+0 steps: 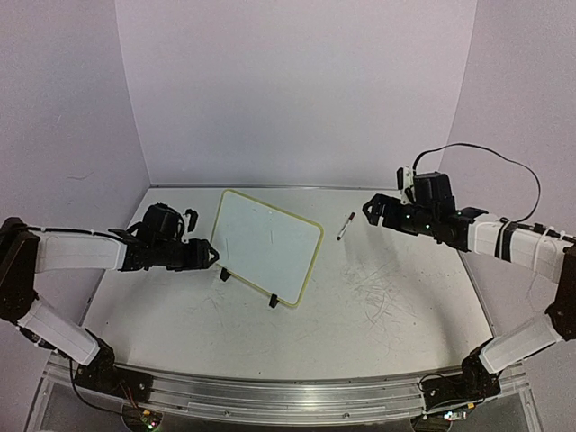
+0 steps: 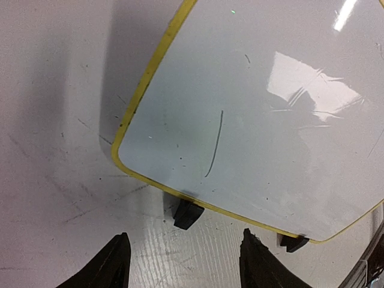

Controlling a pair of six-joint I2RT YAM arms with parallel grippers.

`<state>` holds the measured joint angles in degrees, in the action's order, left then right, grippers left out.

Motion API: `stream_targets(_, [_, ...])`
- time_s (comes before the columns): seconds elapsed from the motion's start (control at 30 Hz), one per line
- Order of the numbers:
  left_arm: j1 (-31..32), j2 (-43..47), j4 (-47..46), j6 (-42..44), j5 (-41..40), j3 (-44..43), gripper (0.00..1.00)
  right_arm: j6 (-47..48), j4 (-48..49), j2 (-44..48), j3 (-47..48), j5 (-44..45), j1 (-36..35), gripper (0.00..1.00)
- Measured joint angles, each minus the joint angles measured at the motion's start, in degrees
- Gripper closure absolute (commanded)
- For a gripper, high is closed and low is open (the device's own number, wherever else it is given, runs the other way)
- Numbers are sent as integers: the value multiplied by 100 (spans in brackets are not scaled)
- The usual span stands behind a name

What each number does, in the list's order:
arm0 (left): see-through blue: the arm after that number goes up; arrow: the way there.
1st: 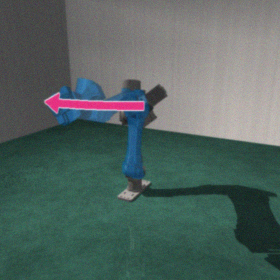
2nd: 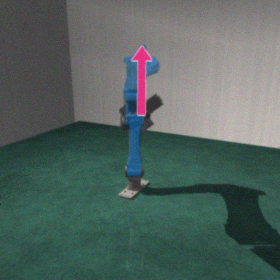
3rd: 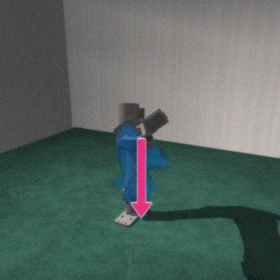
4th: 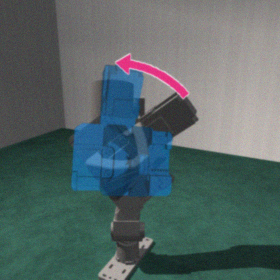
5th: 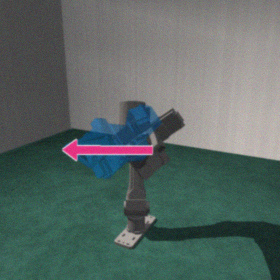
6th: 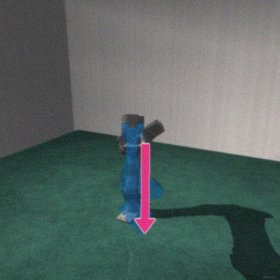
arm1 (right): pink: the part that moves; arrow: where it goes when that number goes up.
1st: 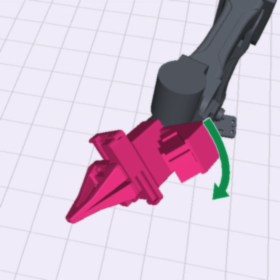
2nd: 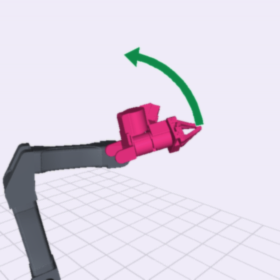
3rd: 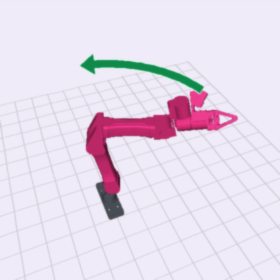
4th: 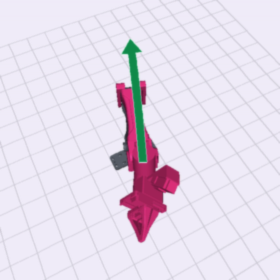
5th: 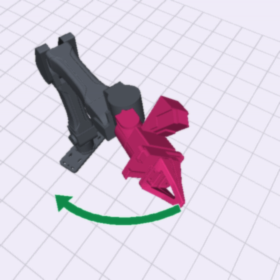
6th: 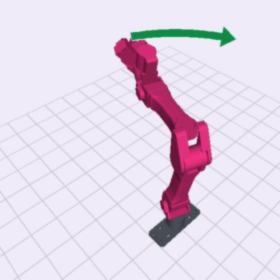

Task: Write a sentence on the whiteboard
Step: Adjust the whiteboard stand at the center of the board.

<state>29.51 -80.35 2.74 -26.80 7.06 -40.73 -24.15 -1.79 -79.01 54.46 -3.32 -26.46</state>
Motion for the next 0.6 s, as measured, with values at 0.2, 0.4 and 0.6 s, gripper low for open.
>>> stream_targets(0.2, [37, -590, -382, 439, 379, -6, 45, 80, -7, 36, 2, -73, 0, 2])
stream_targets(0.4, [280, -1246, -482, 755, 503, -164, 50, 133, -57, 36, 2, -83, 0, 2])
stream_targets(0.6, [512, -1690, -442, 976, 280, -398, 61, 134, -84, 52, -7, -70, 0, 2])
